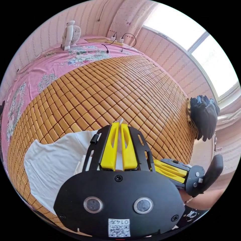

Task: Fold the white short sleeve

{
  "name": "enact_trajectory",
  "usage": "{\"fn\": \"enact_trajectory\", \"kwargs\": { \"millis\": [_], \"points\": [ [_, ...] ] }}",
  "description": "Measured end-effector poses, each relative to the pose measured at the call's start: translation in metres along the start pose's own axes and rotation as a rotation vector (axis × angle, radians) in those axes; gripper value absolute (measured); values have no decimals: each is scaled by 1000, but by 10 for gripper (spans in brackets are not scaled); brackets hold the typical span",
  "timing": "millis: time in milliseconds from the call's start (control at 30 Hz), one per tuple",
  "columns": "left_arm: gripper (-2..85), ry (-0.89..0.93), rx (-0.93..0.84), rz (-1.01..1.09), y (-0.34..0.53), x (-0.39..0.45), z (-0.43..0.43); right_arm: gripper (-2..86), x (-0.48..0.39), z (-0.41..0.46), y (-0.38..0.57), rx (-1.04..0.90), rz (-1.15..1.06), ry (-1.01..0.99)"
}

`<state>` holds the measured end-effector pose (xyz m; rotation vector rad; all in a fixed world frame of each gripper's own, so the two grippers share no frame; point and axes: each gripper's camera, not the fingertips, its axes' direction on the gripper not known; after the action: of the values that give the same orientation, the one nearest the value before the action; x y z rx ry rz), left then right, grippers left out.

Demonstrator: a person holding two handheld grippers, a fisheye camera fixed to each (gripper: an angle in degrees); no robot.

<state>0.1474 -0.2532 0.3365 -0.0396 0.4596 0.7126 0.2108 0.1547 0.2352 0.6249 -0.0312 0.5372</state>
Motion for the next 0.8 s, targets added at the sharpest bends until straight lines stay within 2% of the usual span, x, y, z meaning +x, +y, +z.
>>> {"fn": "enact_trajectory", "kwargs": {
  "millis": [133, 233, 333, 467, 567, 800],
  "points": [
    [0, 8, 188, -53, 57, -27, -78, 17, -15, -35, 8, 131, -198, -23],
    [37, 20, 223, -174, 116, -58, -113, 50, -36, -57, 18, 130, -421, -183],
    [62, 0, 157, -288, 168, -89, -122, 68, -44, -59, 24, 56, -512, -252],
    [61, -50, 113, -460, 223, -127, -136, 76, -40, -44, 9, -15, -483, -223],
    [61, -137, 160, -571, 254, -156, -157, 80, -34, -28, -22, -9, -389, -209],
    [96, -247, 197, -674, 288, -213, -172, 107, -46, 26, -106, -48, -255, -187]
  ]
}}
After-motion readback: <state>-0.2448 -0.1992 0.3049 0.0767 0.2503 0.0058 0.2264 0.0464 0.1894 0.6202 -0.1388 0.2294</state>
